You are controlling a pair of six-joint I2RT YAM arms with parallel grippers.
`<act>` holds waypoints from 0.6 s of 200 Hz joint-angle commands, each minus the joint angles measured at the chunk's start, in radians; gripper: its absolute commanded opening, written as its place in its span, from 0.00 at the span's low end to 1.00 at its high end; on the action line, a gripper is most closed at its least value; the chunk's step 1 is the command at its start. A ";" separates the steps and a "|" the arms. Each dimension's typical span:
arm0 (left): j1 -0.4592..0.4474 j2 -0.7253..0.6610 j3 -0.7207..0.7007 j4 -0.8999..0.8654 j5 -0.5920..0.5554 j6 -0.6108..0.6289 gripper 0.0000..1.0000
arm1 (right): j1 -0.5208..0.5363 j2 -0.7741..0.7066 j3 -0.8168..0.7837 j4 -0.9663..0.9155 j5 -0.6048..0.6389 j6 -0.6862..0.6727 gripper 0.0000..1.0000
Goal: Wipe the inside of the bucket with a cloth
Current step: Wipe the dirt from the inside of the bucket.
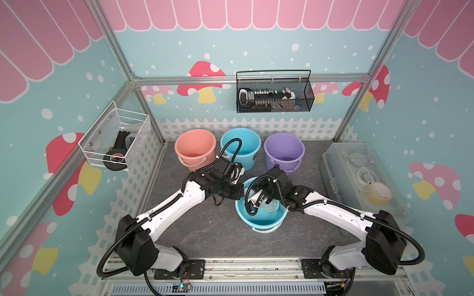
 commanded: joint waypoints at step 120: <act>-0.025 -0.077 0.036 0.021 -0.016 0.033 0.00 | -0.002 0.263 0.003 -0.031 -0.021 0.095 0.00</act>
